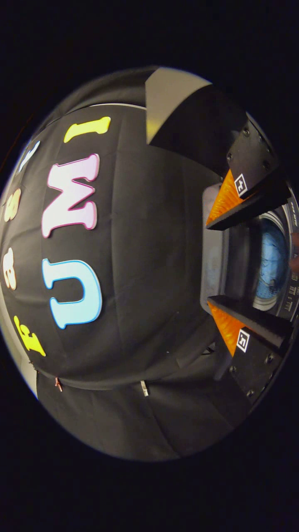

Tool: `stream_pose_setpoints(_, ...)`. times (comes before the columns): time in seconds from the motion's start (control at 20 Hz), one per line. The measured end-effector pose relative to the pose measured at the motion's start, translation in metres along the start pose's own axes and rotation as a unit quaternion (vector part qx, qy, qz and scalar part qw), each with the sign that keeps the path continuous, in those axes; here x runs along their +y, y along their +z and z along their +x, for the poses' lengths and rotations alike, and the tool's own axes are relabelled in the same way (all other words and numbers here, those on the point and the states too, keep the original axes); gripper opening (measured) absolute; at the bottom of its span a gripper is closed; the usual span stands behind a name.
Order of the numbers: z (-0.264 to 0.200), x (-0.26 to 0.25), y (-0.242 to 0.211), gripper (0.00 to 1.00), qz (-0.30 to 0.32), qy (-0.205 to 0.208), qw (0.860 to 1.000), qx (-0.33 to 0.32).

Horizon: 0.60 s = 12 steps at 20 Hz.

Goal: Put the clothes into the washing machine and then close the washing machine lid.

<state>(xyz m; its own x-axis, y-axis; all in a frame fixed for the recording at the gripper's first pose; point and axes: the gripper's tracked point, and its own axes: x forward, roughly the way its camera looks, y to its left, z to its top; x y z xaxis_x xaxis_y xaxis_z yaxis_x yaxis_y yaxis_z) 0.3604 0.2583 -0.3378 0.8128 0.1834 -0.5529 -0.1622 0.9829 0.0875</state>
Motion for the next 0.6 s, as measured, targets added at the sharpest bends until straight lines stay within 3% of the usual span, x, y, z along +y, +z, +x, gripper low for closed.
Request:
stream_pose_setpoints(0.2,-0.009,-0.002,-0.033,0.99,0.011,0.009,1.000,0.017)
stream_pose_setpoints(0.6,-0.059,-0.013,-0.025,0.99,0.009,0.006,0.999,-0.041)
